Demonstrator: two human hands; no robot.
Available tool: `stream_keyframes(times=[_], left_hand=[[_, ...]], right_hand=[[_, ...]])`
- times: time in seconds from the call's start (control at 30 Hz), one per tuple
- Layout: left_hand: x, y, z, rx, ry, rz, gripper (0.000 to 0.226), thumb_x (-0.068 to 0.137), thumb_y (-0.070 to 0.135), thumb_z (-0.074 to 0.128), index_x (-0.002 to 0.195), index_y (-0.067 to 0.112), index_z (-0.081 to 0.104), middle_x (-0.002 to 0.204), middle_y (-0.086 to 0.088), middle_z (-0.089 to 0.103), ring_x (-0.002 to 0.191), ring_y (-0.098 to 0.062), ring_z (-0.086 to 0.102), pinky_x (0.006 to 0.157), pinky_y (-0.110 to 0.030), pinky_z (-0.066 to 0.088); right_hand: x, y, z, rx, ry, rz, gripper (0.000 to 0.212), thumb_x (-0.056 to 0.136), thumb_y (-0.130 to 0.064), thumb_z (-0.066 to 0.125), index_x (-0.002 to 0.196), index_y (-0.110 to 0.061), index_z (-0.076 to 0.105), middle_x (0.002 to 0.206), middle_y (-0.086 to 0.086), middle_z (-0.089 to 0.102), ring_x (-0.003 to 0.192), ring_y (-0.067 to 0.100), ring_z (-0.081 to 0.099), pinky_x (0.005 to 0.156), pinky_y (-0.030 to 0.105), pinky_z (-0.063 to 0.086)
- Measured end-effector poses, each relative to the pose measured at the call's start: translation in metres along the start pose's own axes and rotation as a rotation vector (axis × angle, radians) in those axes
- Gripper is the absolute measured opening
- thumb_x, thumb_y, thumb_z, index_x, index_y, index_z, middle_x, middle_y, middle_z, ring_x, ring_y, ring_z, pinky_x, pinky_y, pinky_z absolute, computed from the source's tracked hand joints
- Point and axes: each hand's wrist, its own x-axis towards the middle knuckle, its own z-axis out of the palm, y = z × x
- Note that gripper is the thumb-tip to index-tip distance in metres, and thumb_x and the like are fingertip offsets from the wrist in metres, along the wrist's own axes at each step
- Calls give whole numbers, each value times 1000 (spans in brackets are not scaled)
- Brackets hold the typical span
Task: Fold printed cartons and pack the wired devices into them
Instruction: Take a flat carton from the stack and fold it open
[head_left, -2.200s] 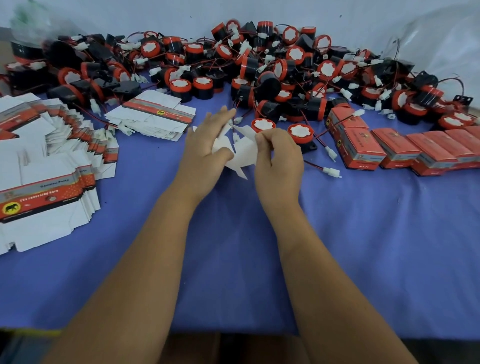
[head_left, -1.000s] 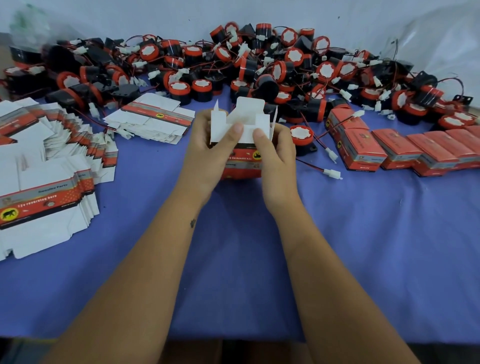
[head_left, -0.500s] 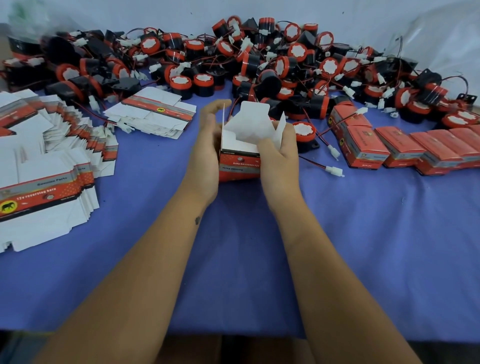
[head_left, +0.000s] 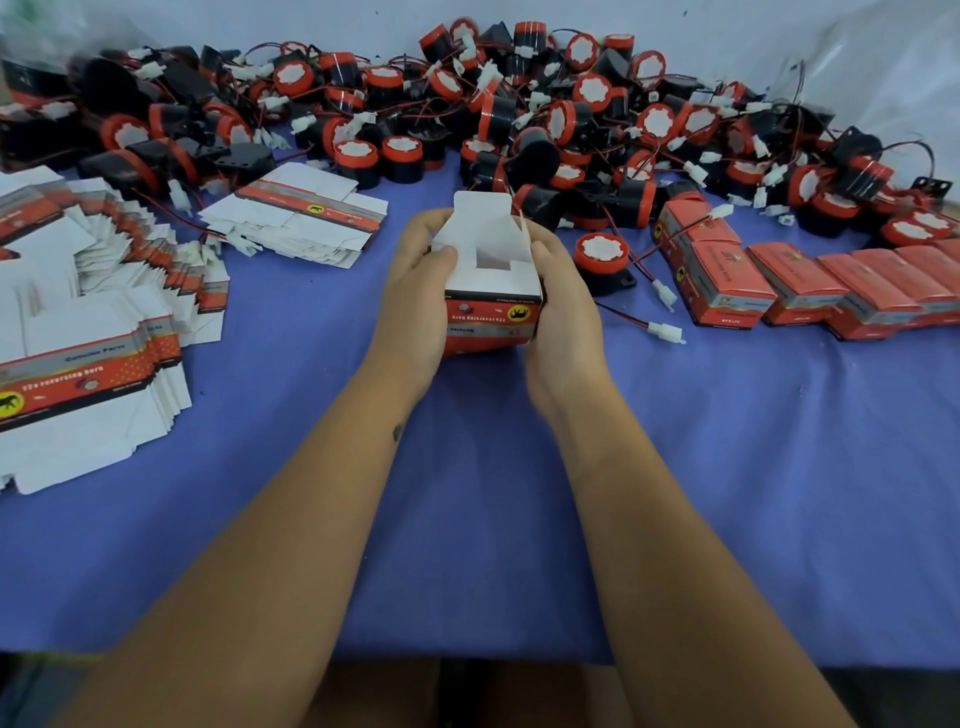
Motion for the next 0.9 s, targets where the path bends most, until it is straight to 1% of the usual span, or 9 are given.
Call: stream_keyframes(times=[0.07, 0.13, 0.27, 0.37, 0.43, 0.5, 0.6, 0.73, 0.9], left_hand=[[-1, 0, 0, -17, 3, 2, 35, 95, 9, 39, 112, 36, 55, 100, 3, 67, 77, -6, 70, 58, -23, 54], [-1, 0, -1, -29, -2, 14, 37, 95, 9, 40, 111, 39, 55, 98, 2, 69, 77, -10, 70, 59, -27, 55], [-1, 0, -1, -34, -32, 26, 28, 92, 12, 41, 93, 35, 56, 96, -1, 64, 75, -10, 67, 56, -28, 54], [-1, -3, -5, -51, -54, 2, 25, 90, 11, 39, 81, 28, 55, 91, 0, 62, 74, -9, 66, 53, -28, 52], [-2, -4, -7, -94, -82, -14, 25, 89, 13, 37, 78, 26, 57, 91, 0, 65, 75, -10, 67, 55, -28, 53], [-3, -4, -7, -67, -96, -26, 21, 87, 18, 41, 78, 27, 57, 88, 2, 65, 74, -10, 67, 54, -28, 53], [-2, -1, -4, 53, -59, -32, 16, 79, 19, 47, 79, 32, 56, 80, 12, 64, 67, -2, 65, 50, -22, 50], [-4, -1, -2, 64, -10, -18, 32, 83, 6, 44, 79, 35, 56, 94, 1, 61, 76, -12, 63, 52, -23, 51], [-5, 1, 0, 109, 8, 15, 38, 82, 3, 44, 75, 38, 56, 97, 3, 60, 82, -14, 61, 53, -22, 51]], right_hand=[[-1, 0, -1, -31, -44, -35, 35, 98, -10, 37, 117, -25, 62, 126, 11, 63, 113, 30, 62, 88, 42, 51], [-2, 1, -2, -46, -81, -65, 41, 94, -2, 35, 115, -28, 60, 125, 10, 63, 102, 22, 63, 78, 34, 54], [-4, 3, -3, -35, -67, -108, 37, 92, 2, 38, 99, -24, 63, 107, 5, 63, 91, 19, 60, 66, 30, 53], [-2, 4, -4, -33, -57, -72, 28, 90, -5, 43, 78, -20, 63, 95, 4, 65, 89, 23, 60, 70, 35, 49], [-1, 4, -4, -28, -57, -31, 23, 87, -10, 49, 71, -21, 60, 93, 7, 64, 88, 26, 60, 71, 39, 47], [-2, 4, -5, -89, -60, -73, 23, 87, -7, 51, 75, -22, 62, 89, 3, 65, 81, 20, 62, 65, 32, 50], [-3, 2, -5, -133, -50, -74, 28, 87, 0, 49, 91, -23, 64, 89, -4, 65, 73, 11, 63, 57, 26, 51], [-3, -1, -5, -186, -22, -94, 36, 82, 9, 52, 94, -22, 63, 96, 2, 64, 81, 17, 63, 60, 28, 52], [-4, -1, -4, -185, -17, -116, 42, 80, 13, 52, 96, -24, 66, 98, -2, 66, 83, 14, 65, 61, 25, 52]])
